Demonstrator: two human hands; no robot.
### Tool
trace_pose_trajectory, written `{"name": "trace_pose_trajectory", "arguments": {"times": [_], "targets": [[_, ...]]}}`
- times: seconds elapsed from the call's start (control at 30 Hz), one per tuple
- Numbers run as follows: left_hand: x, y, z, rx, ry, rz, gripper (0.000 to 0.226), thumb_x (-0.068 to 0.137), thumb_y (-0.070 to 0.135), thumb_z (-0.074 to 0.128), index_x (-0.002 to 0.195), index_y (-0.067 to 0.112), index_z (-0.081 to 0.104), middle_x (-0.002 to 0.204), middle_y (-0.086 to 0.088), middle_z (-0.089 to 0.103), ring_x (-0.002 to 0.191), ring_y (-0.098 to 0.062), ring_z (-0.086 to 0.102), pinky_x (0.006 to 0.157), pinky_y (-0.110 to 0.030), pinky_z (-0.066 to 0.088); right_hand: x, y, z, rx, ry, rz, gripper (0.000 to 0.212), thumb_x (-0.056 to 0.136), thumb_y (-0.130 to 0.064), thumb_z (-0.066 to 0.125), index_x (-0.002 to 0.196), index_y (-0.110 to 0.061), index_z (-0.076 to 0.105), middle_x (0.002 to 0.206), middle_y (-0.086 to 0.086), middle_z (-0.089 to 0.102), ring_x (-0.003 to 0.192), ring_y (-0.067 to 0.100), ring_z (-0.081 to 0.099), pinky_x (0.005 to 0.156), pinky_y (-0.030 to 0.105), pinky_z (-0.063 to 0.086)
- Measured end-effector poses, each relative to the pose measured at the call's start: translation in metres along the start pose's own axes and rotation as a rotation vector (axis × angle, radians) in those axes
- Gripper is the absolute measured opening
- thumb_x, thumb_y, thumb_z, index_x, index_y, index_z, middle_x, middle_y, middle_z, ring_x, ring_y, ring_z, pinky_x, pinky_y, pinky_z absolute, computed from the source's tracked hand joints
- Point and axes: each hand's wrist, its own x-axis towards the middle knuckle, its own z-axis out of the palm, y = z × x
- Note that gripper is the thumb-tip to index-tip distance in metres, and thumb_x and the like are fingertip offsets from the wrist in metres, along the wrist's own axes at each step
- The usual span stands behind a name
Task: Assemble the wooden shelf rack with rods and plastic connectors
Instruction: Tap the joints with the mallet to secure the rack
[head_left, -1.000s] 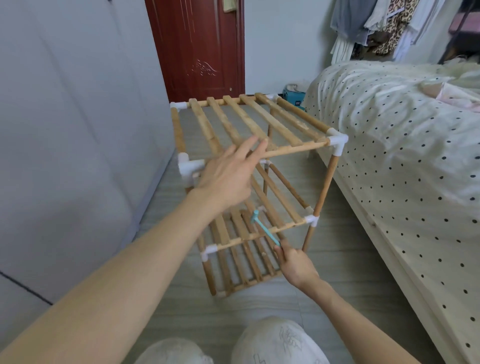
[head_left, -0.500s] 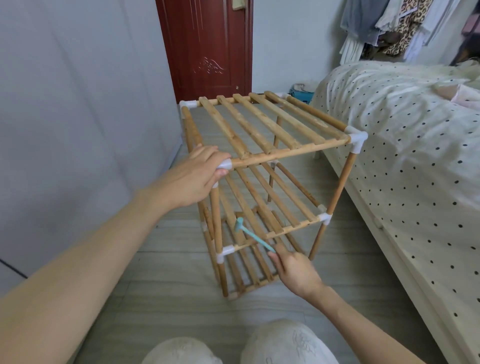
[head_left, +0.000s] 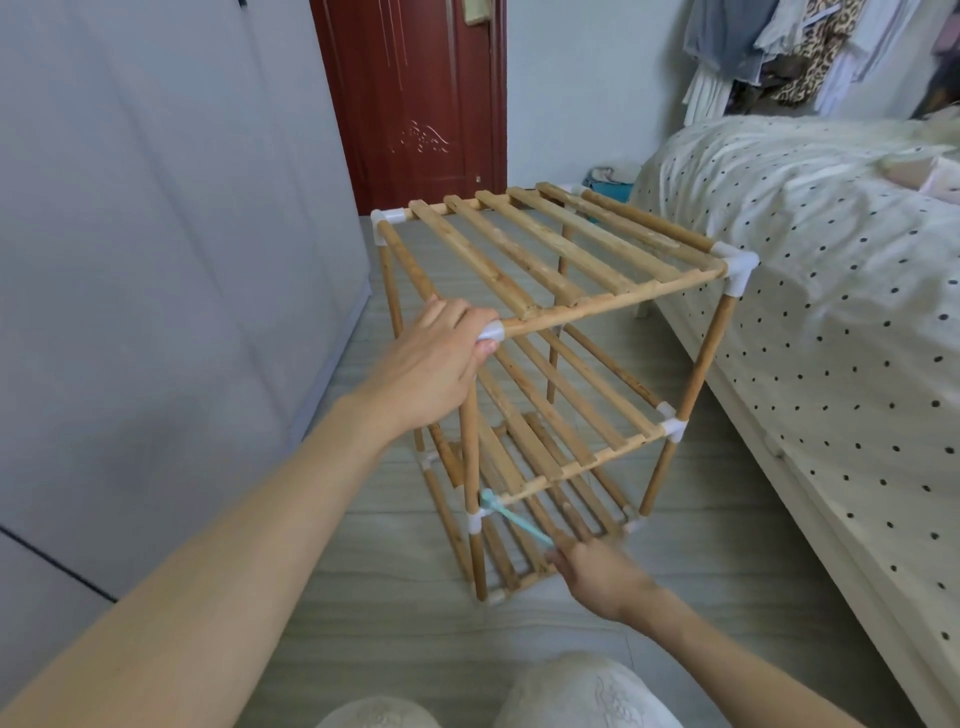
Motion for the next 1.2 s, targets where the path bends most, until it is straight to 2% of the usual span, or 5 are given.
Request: {"name": "trace_pose_trajectory", "arguments": {"times": [0.13, 0.27, 0.5, 0.87, 1.2], "targets": [[0.001, 0.0, 0.0, 0.01, 0.005, 0.003, 0.037, 0.099, 0.025, 0.034, 0.131, 0.01, 0.045, 0.119, -0.007, 0.048, 0.109, -0.019, 0.037, 0.104, -0.041, 0.031, 0.003, -0.002, -0.013, 0.15, 0.257, 0.013, 0.03, 0.101, -0.033, 0.028, 0.107, -0.011, 0.047, 0.079, 0.007, 0.064, 0.077, 0.03, 0.064, 0.057, 0.031, 0.037], [-0.001, 0.0, -0.003, -0.055, -0.009, -0.003, 0.033, 0.099, 0.025, 0.036, 0.129, 0.013, 0.042, 0.123, -0.005, 0.047, 0.111, -0.015, 0.037, 0.101, -0.036, 0.034, 0.0, -0.002, -0.014, 0.038, -0.178, 0.05, 0.034, 0.102, -0.03, 0.028, 0.117, -0.007, 0.047, 0.12, 0.019, 0.059, 0.107, 0.033, 0.057, 0.085, 0.035, 0.041], [-0.003, -0.039, -0.031, 0.121, -0.331, 0.092, 0.054, 0.094, 0.047, 0.023, 0.138, 0.018, 0.034, 0.146, 0.002, 0.029, 0.143, -0.011, 0.011, 0.111, -0.032, 0.025, 0.001, -0.006, -0.072, 0.306, 0.074, 0.067, 0.032, 0.101, -0.03, 0.032, 0.095, -0.009, 0.055, 0.092, 0.013, 0.063, 0.085, 0.026, 0.058, 0.077, 0.035, 0.045], [0.031, 0.074, 0.005, 0.499, -0.057, 0.105, 0.056, 0.089, 0.06, 0.023, 0.118, 0.023, 0.053, 0.114, 0.001, 0.06, 0.109, -0.023, 0.048, 0.088, -0.035, 0.028, -0.025, 0.03, -0.09, 0.692, 0.425, 0.167, 0.032, 0.1, -0.023, 0.036, 0.072, -0.016, 0.049, 0.06, -0.003, 0.047, 0.051, 0.012, 0.041, 0.051, 0.025, 0.032], [0.051, 0.123, 0.035, 0.004, 0.044, 0.124, 0.044, 0.1, 0.024, 0.035, 0.142, 0.012, 0.034, 0.147, -0.006, 0.038, 0.139, -0.018, 0.029, 0.118, -0.036, 0.004, -0.097, 0.074, -0.061, 0.483, 0.635, 0.235, 0.025, 0.099, -0.025, 0.037, 0.086, -0.007, 0.049, 0.053, -0.004, 0.044, 0.044, 0.009, 0.037, 0.05, 0.035, 0.032]]}}
